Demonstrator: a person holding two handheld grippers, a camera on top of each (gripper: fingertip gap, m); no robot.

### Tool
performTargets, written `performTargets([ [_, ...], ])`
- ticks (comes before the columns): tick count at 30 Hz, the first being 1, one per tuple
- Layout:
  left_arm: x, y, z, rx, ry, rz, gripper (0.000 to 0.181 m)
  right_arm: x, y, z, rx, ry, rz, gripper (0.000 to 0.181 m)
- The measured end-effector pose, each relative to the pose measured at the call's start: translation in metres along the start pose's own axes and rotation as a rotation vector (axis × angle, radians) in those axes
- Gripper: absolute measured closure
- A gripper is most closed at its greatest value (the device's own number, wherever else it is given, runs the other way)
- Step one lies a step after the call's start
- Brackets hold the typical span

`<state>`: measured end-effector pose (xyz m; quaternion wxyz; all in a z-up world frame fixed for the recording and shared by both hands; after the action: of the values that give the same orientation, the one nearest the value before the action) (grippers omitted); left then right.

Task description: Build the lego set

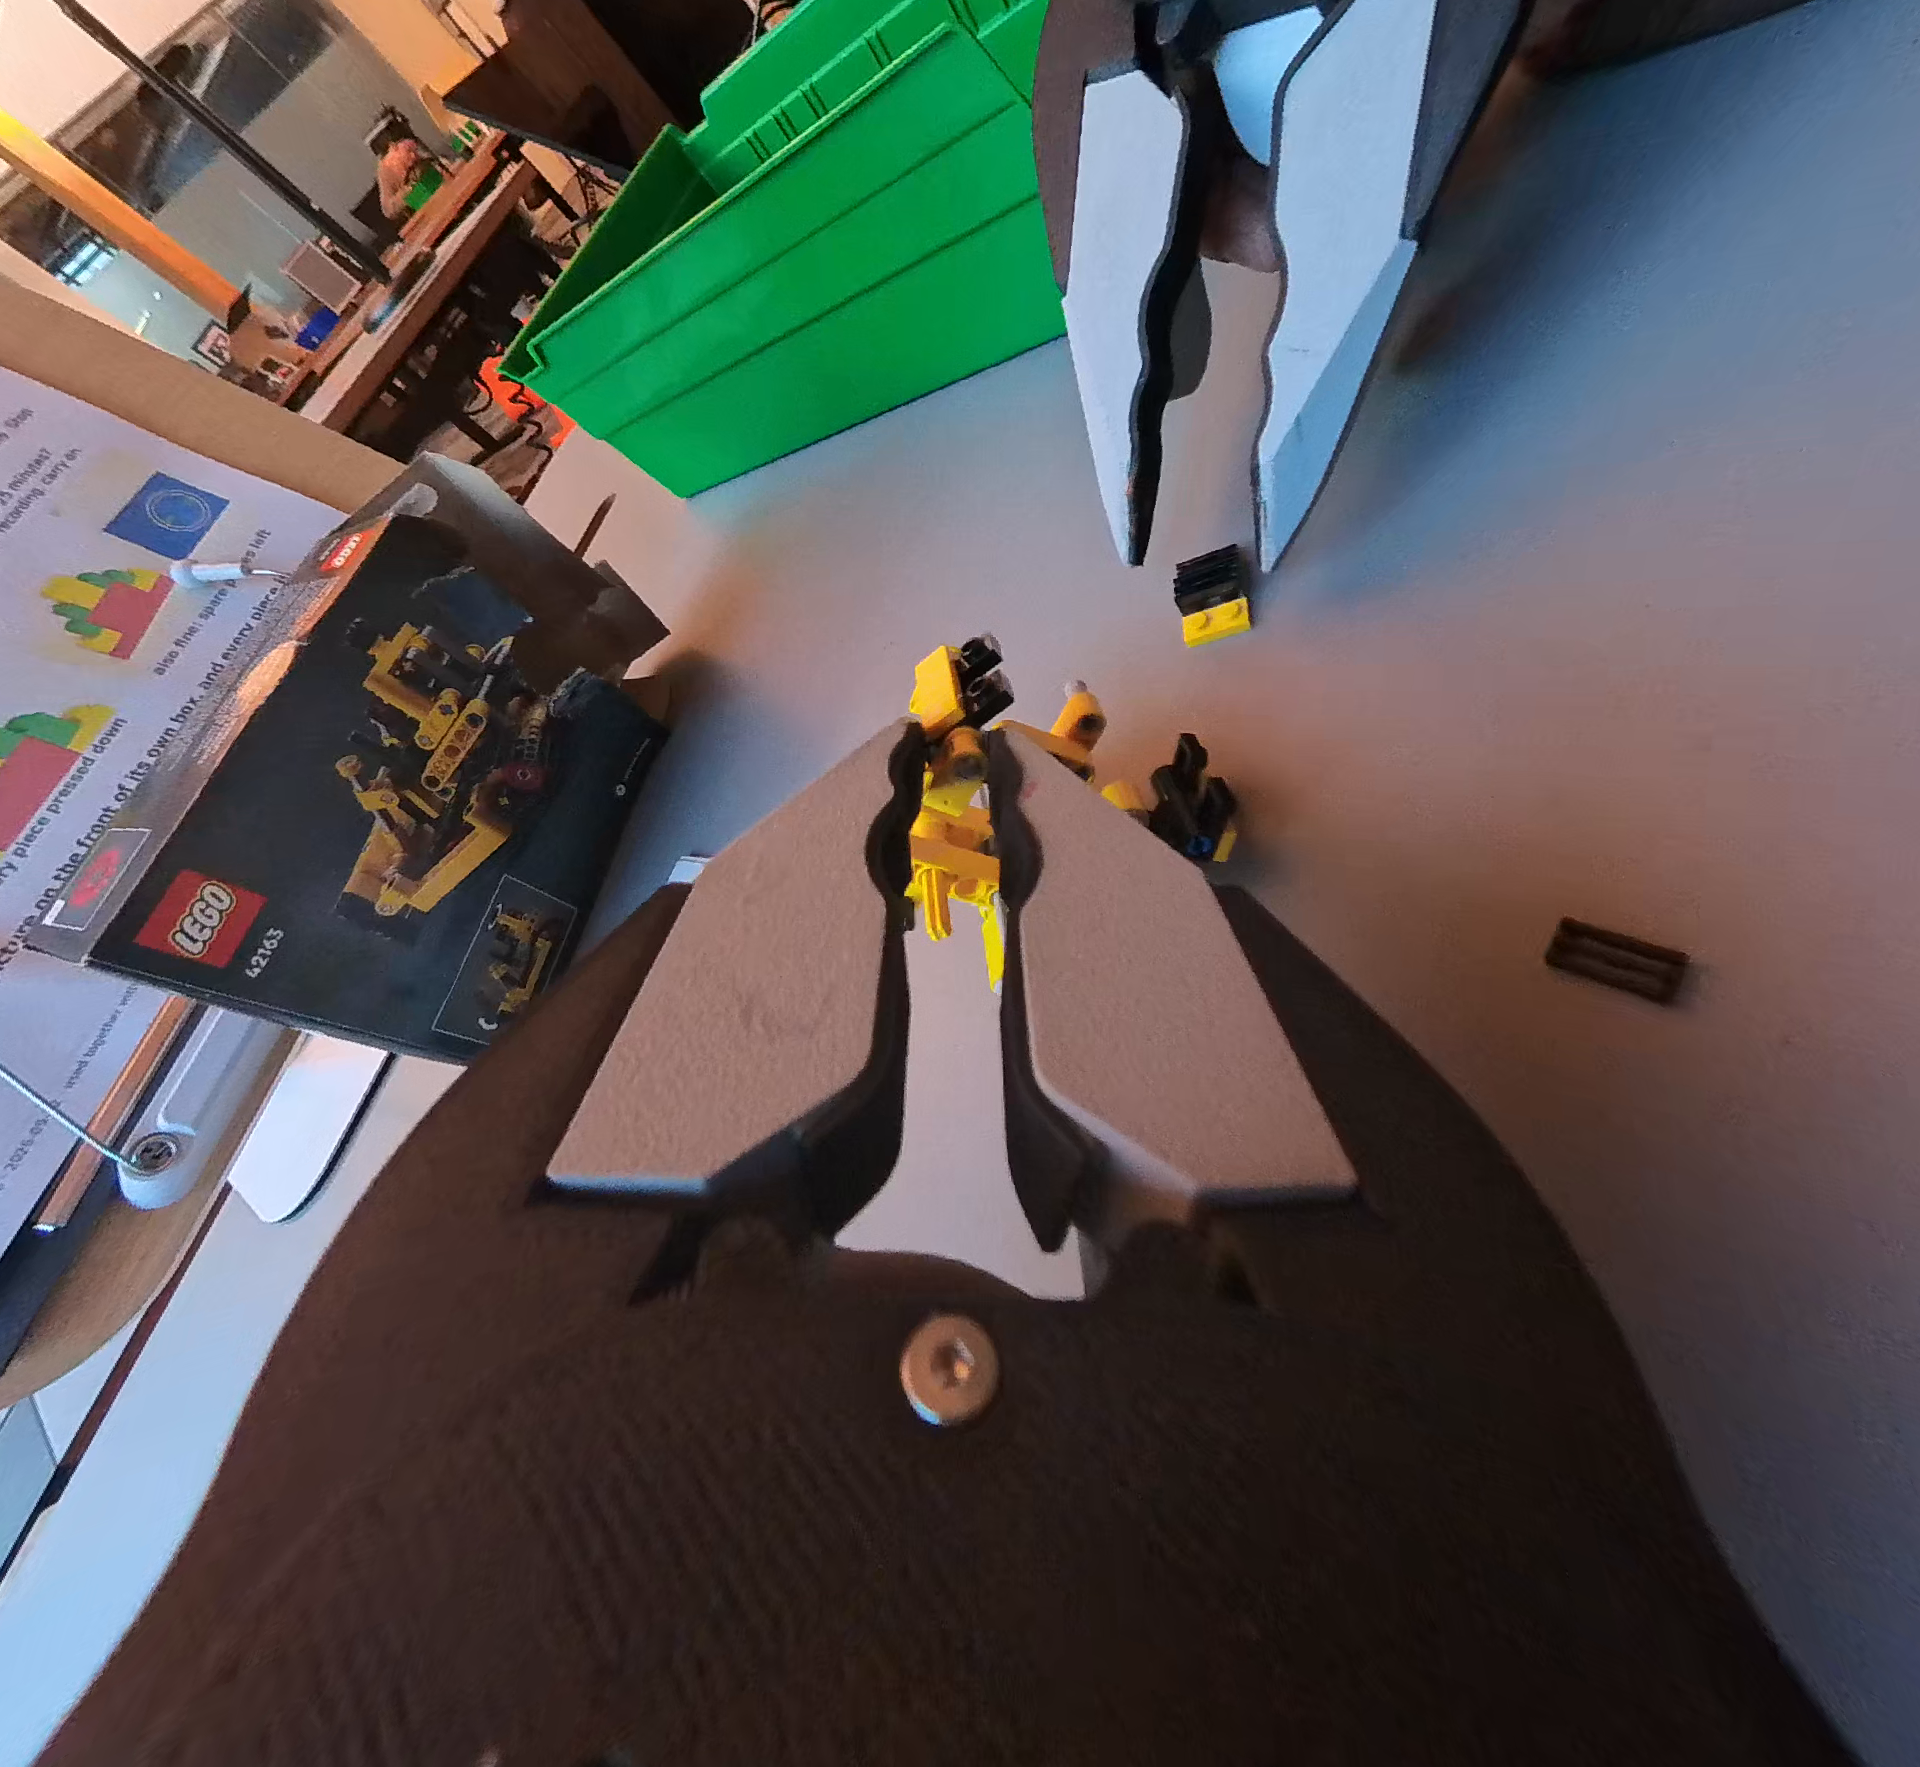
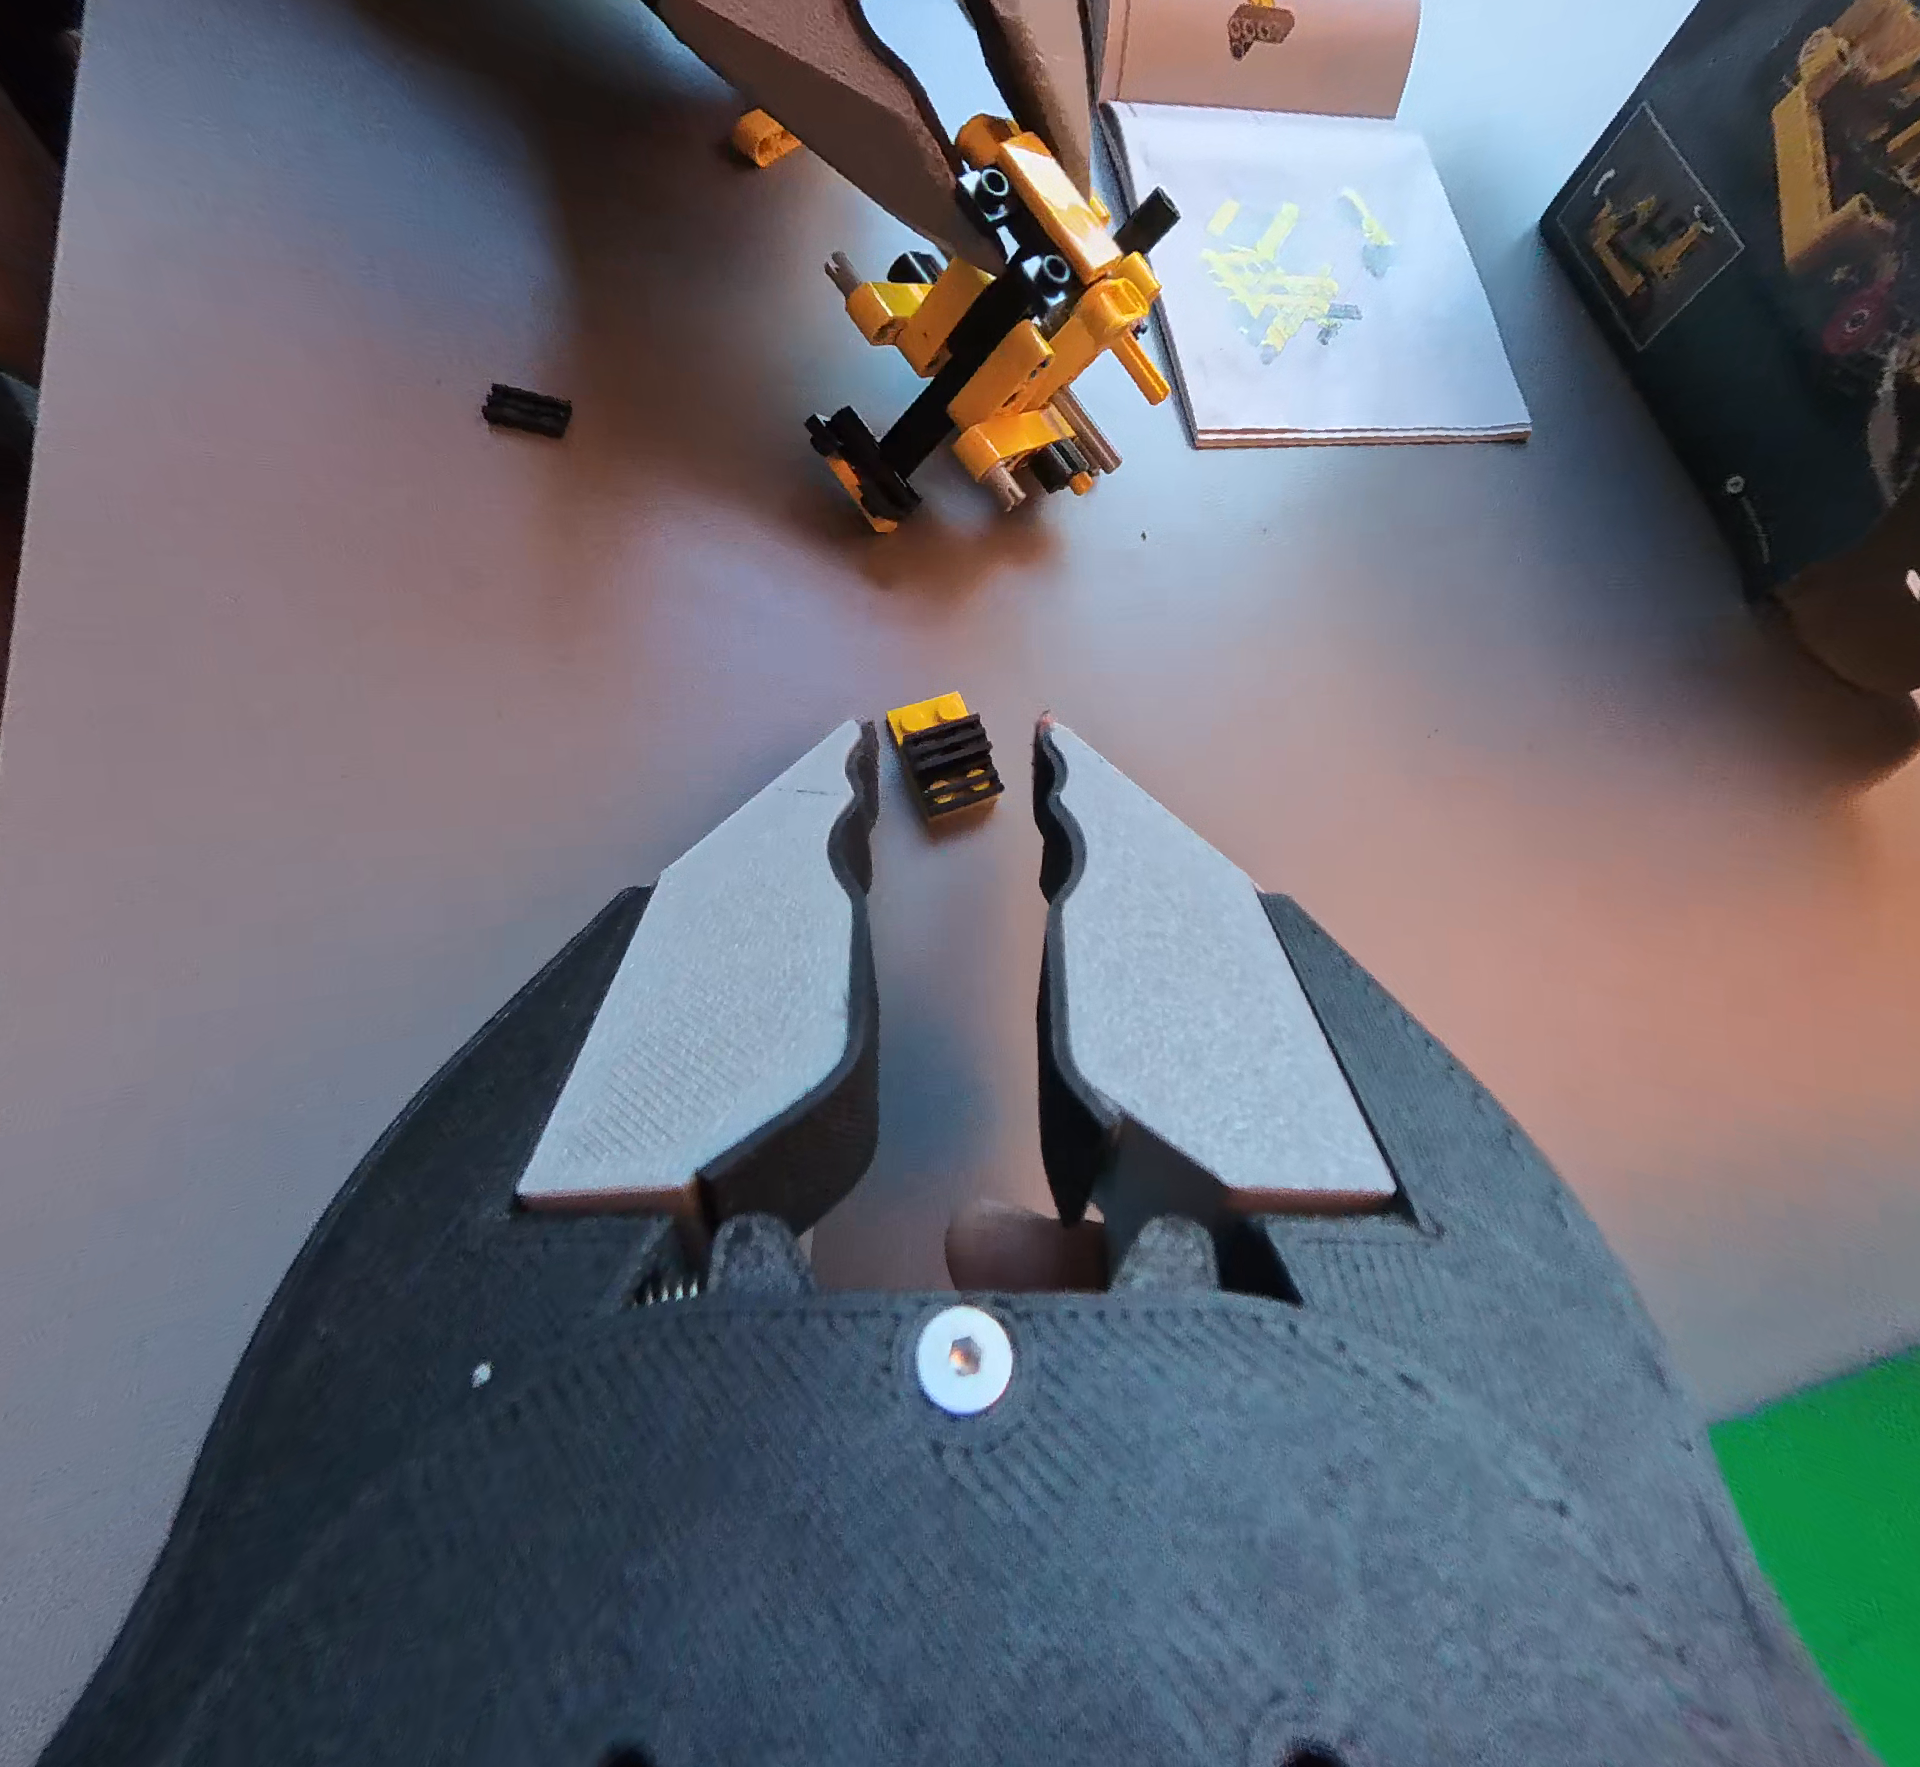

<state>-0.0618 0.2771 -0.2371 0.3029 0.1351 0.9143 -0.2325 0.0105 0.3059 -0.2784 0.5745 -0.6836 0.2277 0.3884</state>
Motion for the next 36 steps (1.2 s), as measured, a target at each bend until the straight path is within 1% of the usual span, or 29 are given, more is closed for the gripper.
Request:
performTargets([
  [5,-0.002,0.001,0.003,-0.006,0.035,0.002,0.173,0.007,0.006,-0.001,0.017,-0.028,-0.060,0.157],
  [6,-0.002,0.001,0.003,-0.012,0.056,0.000,0.173,0.007,0.007,-0.003,0.012,-0.032,-0.062,0.161],
  [8,-0.002,0.001,0.004,-0.035,0.134,-0.012,0.174,0.007,0.007,-0.002,0.018,-0.032,-0.064,0.165],
  [11,-0.001,0.002,0.008,-0.070,0.278,-0.035,0.174,0.005,0.007,-0.003,0.018,-0.035,-0.053,0.167],
  [13,-0.004,0.002,0.011,-0.069,0.310,-0.019,0.174,-0.004,0.004,-0.006,0.009,-0.038,0.003,0.167],
  [15,-0.006,0.001,0.012,-0.064,0.305,-0.002,0.174,-0.021,0.000,-0.013,-0.011,-0.057,0.113,0.167],
  [17,-0.007,0.001,0.014,-0.051,0.285,0.019,0.174,-0.038,-0.006,-0.021,-0.015,-0.119,0.217,0.167],
  [19,-0.008,0.002,0.016,-0.032,0.253,0.042,0.174,-0.048,-0.008,-0.028,-0.006,-0.192,0.270,0.167],
  [21,-0.009,0.002,0.017,-0.020,0.237,0.068,0.174,-0.051,-0.005,-0.033,0.001,-0.229,0.271,0.167],
  [28,-0.011,0.002,0.022,-0.003,0.239,0.105,0.174,-0.060,0.001,-0.038,0.039,-0.259,0.271,0.167],
  [32,-0.012,0.002,0.022,0.000,0.234,0.121,0.174,-0.058,0.004,-0.036,0.045,-0.254,0.260,0.166],
  [36,-0.013,0.002,0.024,0.003,0.260,0.134,0.174,-0.055,0.006,-0.037,0.015,-0.227,0.254,0.166],
])
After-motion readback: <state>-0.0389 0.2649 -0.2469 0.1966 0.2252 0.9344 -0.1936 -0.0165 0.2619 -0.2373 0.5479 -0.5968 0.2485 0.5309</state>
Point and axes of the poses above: each gripper's, where its closed fingertips meet, y out along the fingers, x out of its underside, z = x × y across the jaws, the point moved 1 cm from there along -y, back along the fingers, and after that the axes turned 14 degrees about y, right-handed, at the moved point
